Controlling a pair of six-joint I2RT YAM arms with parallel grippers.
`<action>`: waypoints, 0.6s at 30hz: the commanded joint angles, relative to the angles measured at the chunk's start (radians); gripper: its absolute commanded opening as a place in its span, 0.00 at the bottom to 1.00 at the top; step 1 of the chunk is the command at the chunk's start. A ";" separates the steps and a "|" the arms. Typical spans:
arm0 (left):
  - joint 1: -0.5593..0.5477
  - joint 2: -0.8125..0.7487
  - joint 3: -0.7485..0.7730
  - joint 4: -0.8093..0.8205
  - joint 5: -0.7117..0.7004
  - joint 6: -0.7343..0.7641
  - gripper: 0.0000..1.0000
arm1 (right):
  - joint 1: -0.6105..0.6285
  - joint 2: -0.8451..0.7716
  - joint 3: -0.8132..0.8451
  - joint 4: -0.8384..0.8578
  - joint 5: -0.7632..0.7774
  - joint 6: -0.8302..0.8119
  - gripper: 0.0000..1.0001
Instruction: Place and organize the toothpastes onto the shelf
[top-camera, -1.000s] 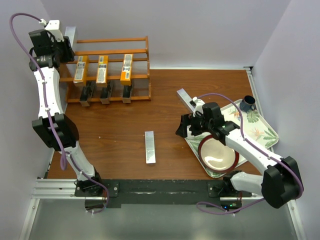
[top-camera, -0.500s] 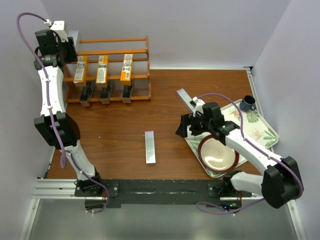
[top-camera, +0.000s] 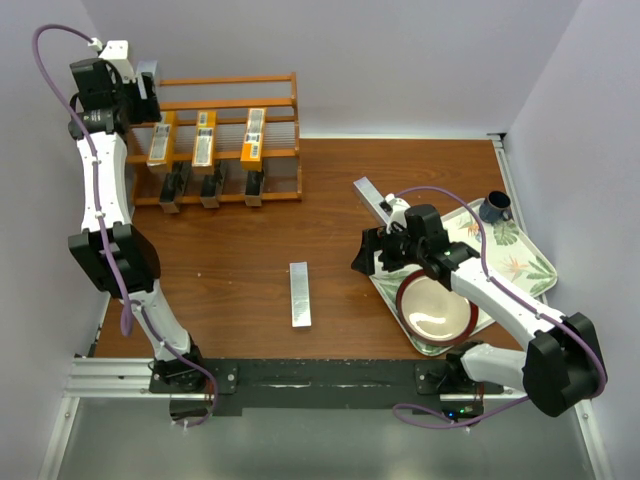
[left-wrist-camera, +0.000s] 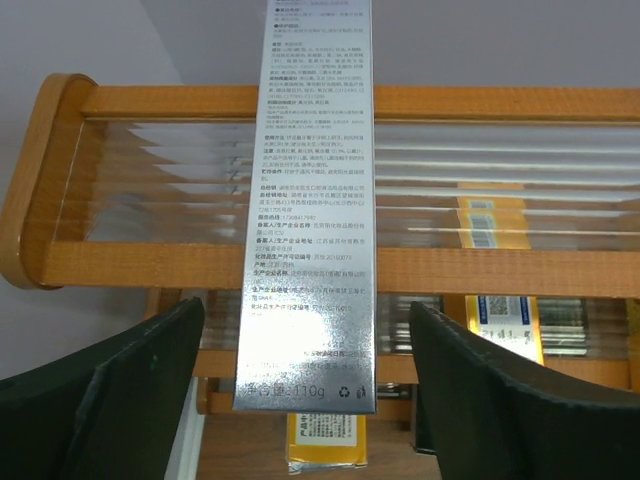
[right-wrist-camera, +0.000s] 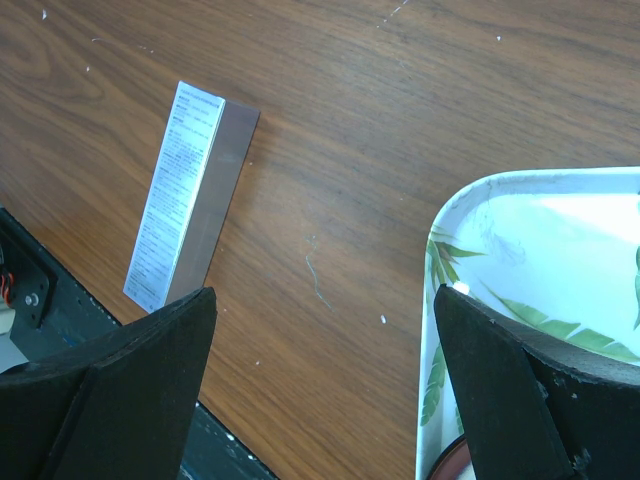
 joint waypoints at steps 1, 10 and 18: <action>-0.008 -0.071 0.017 0.063 -0.025 -0.006 0.94 | 0.005 -0.014 0.037 0.032 -0.017 -0.015 0.95; -0.184 -0.275 -0.111 0.143 -0.383 0.069 1.00 | 0.003 -0.046 0.039 0.030 -0.017 -0.012 0.95; -0.327 -0.389 -0.084 0.054 -0.417 -0.021 1.00 | 0.005 -0.115 0.036 0.026 0.010 -0.019 0.95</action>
